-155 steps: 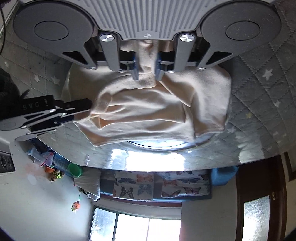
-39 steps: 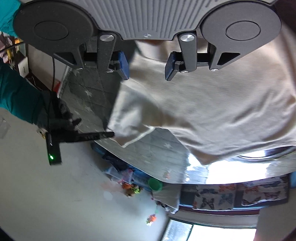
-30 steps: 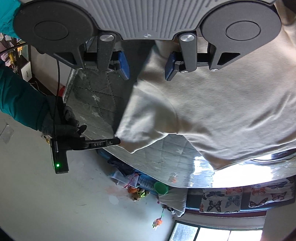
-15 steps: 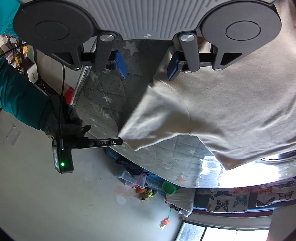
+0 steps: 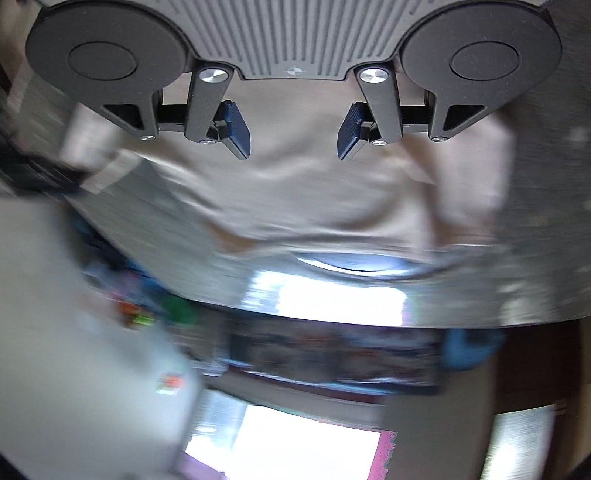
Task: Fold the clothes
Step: 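Grasp the sweatshirt hem with the left gripper while the right gripper smooths the body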
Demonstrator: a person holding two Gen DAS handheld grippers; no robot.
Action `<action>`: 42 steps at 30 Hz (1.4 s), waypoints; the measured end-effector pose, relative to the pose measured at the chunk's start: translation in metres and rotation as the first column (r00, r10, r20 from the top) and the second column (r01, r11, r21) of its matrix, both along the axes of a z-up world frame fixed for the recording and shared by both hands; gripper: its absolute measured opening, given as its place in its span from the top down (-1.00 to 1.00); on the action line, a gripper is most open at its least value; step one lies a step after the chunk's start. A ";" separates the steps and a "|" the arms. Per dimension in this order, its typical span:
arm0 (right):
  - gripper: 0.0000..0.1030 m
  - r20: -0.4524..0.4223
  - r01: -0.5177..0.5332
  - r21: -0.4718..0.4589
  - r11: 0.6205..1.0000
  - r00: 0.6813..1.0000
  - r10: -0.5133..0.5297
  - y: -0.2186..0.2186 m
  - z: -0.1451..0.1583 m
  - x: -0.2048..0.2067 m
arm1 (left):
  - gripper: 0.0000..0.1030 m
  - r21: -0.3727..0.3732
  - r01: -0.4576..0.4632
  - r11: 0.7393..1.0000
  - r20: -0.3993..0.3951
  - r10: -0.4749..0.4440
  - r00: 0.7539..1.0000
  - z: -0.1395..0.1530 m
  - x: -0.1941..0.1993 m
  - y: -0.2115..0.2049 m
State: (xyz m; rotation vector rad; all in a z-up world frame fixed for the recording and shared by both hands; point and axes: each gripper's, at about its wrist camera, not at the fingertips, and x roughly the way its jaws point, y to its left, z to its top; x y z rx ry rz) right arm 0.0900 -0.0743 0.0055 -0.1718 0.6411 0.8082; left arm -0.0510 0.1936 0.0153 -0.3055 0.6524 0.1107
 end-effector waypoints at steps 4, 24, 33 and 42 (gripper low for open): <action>-0.04 -0.005 -0.118 0.003 0.993 0.993 0.118 0.033 -0.003 -0.011 | 0.18 -0.011 -0.158 0.987 -0.037 0.157 0.987 -0.003 0.021 0.047; -0.04 -0.143 -0.298 -0.012 0.954 0.945 0.294 0.081 -0.041 -0.021 | 0.50 0.133 -0.250 0.959 -0.122 0.266 0.956 -0.030 0.111 0.088; -0.05 -0.147 -0.309 0.000 0.951 0.941 0.306 0.083 -0.043 -0.020 | 0.54 0.075 -0.368 0.927 -0.042 0.372 0.927 -0.015 0.096 0.103; -0.12 -0.148 -0.315 0.005 0.949 0.938 0.312 0.085 -0.043 -0.020 | 0.59 0.159 -0.321 0.934 -0.094 0.338 0.936 -0.027 0.107 0.090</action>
